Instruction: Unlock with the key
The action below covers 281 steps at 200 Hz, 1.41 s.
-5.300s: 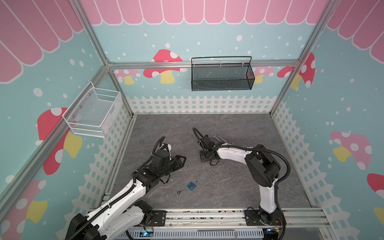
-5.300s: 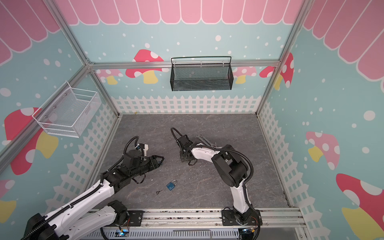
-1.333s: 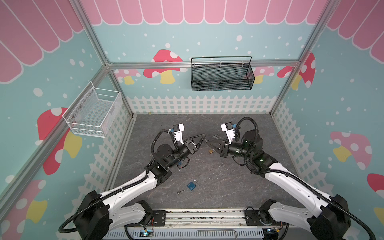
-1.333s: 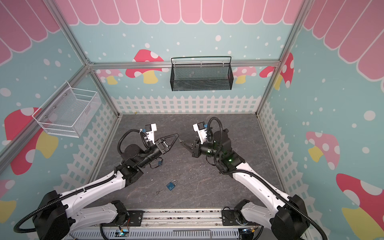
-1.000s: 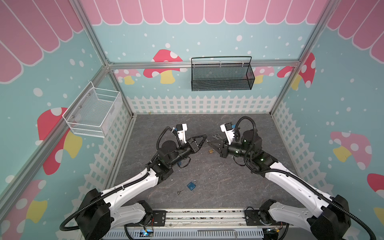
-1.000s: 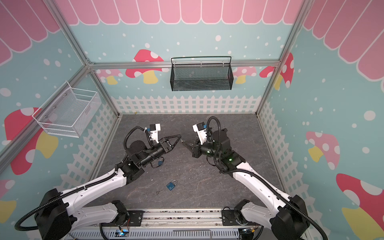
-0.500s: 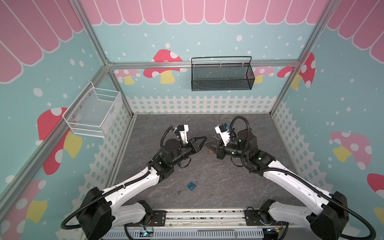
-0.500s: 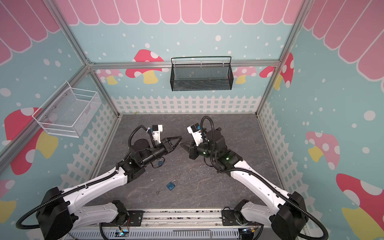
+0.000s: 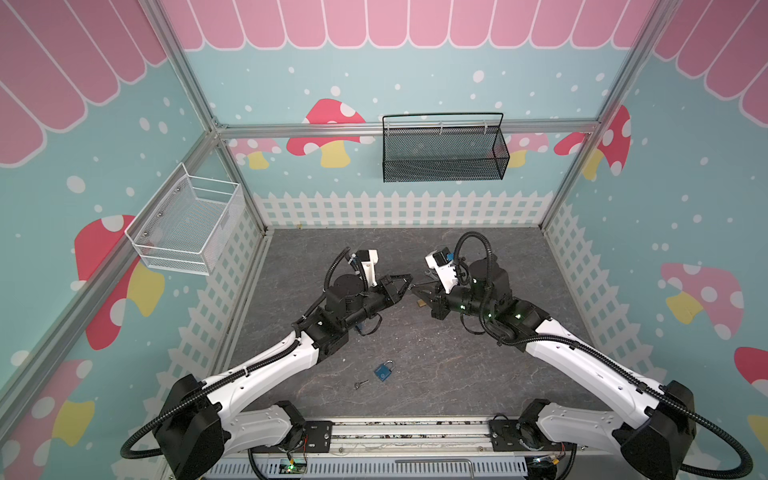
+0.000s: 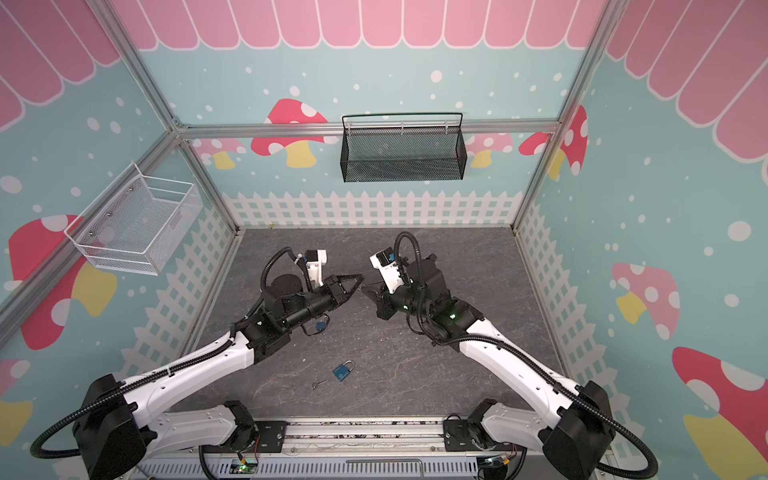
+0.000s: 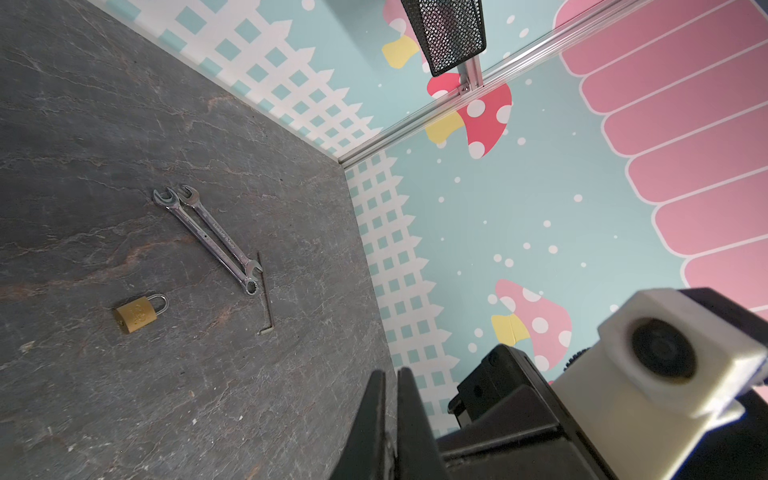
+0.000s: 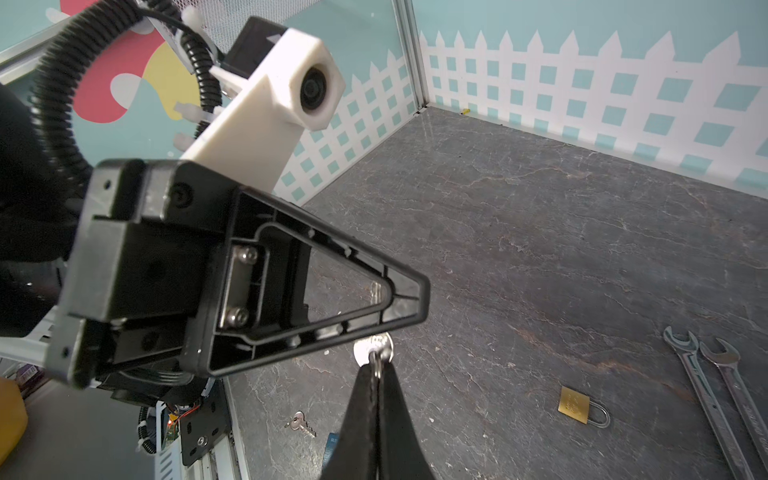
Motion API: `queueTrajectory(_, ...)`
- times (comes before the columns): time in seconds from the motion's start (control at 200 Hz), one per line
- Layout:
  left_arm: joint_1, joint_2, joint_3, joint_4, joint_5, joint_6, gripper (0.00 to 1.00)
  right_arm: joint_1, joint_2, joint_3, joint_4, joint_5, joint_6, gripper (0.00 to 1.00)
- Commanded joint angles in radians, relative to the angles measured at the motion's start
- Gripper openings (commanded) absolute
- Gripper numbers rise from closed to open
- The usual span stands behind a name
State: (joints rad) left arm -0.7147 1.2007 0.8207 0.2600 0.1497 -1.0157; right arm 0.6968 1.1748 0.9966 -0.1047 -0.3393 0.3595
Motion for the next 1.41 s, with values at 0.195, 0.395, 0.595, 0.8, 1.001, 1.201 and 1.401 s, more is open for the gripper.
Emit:
queueTrajectory(0.195, -0.002, -0.006, 0.002, 0.057, 0.003, 0.005, 0.00, 0.010, -0.025, 0.030, -0.018, 0.019, -0.047, 0.00)
queueTrajectory(0.395, -0.002, -0.003, -0.018, 0.158, 0.026, 0.031, 0.00, 0.010, -0.051, 0.027, -0.012, 0.014, -0.022, 0.07)
queueTrajectory(0.595, -0.002, 0.013, -0.054, 0.337, 0.065, 0.060, 0.00, 0.000, -0.090, 0.031, -0.007, -0.018, 0.037, 0.27)
queueTrajectory(0.8, -0.003, 0.052, -0.047, 0.427, 0.113, 0.058, 0.00, -0.078, -0.115, 0.001, 0.096, -0.255, 0.205, 0.38)
queueTrajectory(1.001, -0.003, 0.087, -0.062, 0.546, 0.128, 0.025, 0.00, -0.149, -0.115, -0.045, 0.211, -0.363, 0.370, 0.38)
queueTrajectory(1.201, -0.006, 0.088, -0.052, 0.543, 0.132, 0.023, 0.00, -0.181, -0.101, -0.078, 0.293, -0.411, 0.465, 0.38)
queueTrajectory(1.401, -0.012, 0.082, -0.048, 0.541, 0.134, 0.030, 0.00, -0.205, -0.078, -0.123, 0.449, -0.486, 0.580, 0.36)
